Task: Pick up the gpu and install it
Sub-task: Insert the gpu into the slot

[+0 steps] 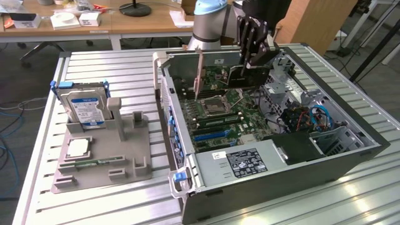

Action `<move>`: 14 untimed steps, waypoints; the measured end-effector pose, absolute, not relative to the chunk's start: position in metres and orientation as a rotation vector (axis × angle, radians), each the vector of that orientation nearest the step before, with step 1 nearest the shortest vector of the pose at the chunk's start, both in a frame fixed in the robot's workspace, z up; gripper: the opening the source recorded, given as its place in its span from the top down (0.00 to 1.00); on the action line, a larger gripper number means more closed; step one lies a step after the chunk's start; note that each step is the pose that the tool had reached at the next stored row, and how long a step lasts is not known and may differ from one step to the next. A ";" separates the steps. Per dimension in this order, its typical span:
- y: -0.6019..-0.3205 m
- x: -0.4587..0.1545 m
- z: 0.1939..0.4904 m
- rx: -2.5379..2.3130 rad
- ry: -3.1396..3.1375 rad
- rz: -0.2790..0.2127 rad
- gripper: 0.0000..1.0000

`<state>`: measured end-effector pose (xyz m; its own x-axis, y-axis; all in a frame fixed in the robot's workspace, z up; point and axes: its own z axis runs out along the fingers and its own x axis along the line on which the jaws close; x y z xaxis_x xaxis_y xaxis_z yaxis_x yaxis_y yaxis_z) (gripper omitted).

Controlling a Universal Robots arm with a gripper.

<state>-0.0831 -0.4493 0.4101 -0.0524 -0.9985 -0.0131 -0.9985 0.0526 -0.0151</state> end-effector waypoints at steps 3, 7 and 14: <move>-0.449 -0.083 0.406 -2.154 2.260 -0.003 0.73; -0.449 -0.083 0.401 -2.159 2.255 -0.003 0.73; -0.449 -0.083 0.383 -2.177 2.237 -0.003 0.73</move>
<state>-0.0831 -0.4493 0.3826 -0.0269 -0.9996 -0.0130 -0.9995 0.0271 -0.0149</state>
